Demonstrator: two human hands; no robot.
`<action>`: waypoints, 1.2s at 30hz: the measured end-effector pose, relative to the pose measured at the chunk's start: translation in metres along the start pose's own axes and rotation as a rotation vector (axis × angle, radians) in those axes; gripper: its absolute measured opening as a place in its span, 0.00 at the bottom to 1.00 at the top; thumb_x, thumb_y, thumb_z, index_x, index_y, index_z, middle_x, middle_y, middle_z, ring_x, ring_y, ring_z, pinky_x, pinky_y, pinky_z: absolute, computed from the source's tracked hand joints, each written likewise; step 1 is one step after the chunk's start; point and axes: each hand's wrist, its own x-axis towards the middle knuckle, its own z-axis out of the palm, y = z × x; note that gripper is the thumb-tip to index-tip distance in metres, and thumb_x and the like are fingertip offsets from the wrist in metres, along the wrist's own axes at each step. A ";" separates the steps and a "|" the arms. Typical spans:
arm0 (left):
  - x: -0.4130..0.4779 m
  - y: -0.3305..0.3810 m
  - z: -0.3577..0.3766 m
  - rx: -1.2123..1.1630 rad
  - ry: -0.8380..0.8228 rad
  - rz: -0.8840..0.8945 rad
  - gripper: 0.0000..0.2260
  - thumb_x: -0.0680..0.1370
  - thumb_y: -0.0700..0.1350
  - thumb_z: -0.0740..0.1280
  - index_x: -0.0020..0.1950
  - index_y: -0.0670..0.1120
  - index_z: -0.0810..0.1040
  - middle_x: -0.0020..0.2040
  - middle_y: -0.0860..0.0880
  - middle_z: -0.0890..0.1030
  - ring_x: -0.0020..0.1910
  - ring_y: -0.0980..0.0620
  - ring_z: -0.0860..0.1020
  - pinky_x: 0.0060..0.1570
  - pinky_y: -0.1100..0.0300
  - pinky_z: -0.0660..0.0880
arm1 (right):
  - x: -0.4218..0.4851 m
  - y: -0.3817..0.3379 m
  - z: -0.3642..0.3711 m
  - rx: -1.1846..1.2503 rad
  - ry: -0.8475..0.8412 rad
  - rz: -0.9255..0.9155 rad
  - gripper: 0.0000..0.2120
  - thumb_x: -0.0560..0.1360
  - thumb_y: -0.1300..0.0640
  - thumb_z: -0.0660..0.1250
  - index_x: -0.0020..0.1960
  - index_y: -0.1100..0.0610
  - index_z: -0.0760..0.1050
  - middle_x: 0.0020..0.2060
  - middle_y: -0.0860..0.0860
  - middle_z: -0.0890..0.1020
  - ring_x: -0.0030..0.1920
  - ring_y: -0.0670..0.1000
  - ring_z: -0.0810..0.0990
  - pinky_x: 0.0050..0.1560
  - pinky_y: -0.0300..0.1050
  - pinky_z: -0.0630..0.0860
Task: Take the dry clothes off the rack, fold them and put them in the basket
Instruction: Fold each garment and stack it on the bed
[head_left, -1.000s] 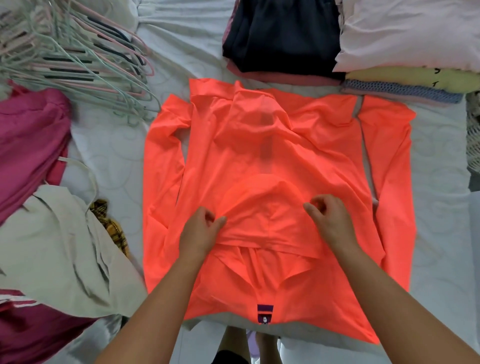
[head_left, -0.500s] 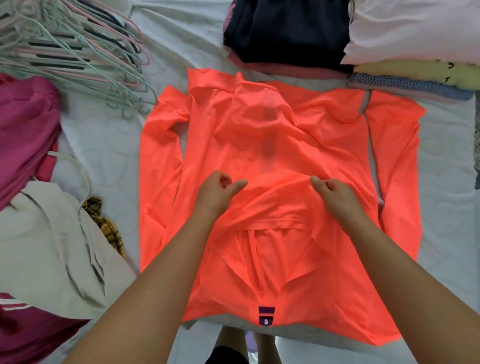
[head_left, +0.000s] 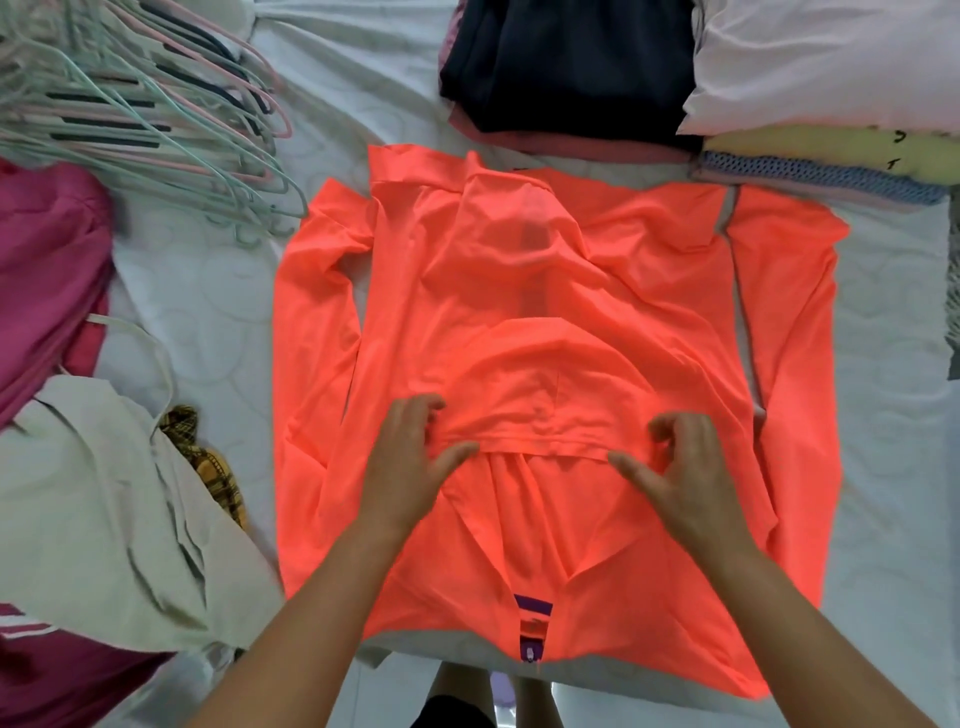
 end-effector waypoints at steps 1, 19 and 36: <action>-0.010 -0.007 0.001 0.060 0.011 -0.030 0.25 0.66 0.45 0.77 0.58 0.39 0.74 0.48 0.48 0.71 0.45 0.50 0.73 0.50 0.64 0.68 | -0.011 0.006 0.002 -0.022 -0.030 0.019 0.21 0.62 0.59 0.79 0.47 0.63 0.72 0.42 0.53 0.71 0.43 0.54 0.72 0.46 0.42 0.66; -0.048 -0.048 -0.011 0.062 0.130 -0.018 0.18 0.71 0.42 0.73 0.57 0.43 0.72 0.45 0.46 0.74 0.38 0.49 0.73 0.42 0.59 0.70 | -0.047 0.032 -0.015 -0.141 0.089 0.027 0.21 0.67 0.52 0.60 0.53 0.64 0.74 0.47 0.60 0.75 0.49 0.56 0.73 0.55 0.47 0.69; -0.109 -0.068 -0.035 0.162 -0.216 -0.468 0.10 0.74 0.45 0.69 0.37 0.51 0.70 0.33 0.53 0.74 0.34 0.56 0.72 0.39 0.56 0.70 | -0.092 0.037 -0.009 -0.281 -0.157 0.030 0.25 0.66 0.48 0.56 0.60 0.56 0.74 0.57 0.59 0.75 0.53 0.61 0.75 0.56 0.53 0.70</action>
